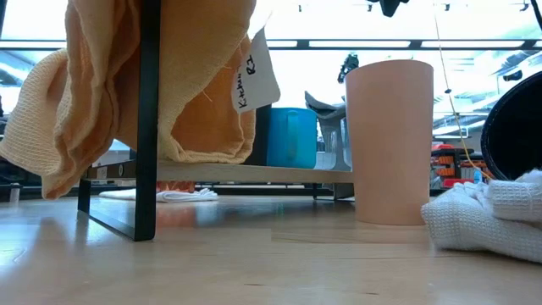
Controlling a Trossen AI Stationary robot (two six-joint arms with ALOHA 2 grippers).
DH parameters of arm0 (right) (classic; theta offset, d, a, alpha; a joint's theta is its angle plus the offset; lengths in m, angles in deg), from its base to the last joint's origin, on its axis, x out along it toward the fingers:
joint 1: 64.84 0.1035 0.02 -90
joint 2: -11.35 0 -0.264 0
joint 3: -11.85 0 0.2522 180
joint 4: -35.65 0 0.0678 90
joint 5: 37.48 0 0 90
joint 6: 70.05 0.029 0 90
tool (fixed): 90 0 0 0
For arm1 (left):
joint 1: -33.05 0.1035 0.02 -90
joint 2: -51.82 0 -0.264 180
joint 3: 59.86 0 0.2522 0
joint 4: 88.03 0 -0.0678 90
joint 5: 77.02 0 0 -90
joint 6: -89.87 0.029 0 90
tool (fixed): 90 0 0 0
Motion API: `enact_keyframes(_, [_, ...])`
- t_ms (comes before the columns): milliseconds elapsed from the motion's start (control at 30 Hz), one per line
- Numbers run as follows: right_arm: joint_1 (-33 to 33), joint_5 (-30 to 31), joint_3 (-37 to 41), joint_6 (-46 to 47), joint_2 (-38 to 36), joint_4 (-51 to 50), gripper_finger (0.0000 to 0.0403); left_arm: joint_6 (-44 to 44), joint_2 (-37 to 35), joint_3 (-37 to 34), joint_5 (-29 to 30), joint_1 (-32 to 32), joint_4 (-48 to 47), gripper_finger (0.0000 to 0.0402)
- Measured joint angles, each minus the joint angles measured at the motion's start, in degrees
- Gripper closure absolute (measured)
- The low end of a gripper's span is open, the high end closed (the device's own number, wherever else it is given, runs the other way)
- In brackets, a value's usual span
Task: Stack small to large cups/mugs on shelf
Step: Put the dark blue mug on the shelf
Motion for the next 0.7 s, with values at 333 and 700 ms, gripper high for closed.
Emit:
enact_keyframes(333, [0.5, -0.9, 0.0, 1.7, 0.0, -0.5, 0.0288, 0.0, 0.0, 0.0, 0.1, -0.1, 0.0, 0.0349])
enact_keyframes(700, [4.5, -6.5, 0.0, 14.6, 0.2, -4.8, 0.0277, 0.4, 0.0, 0.0, 0.1, -1.1, -4.3, 0.0341])
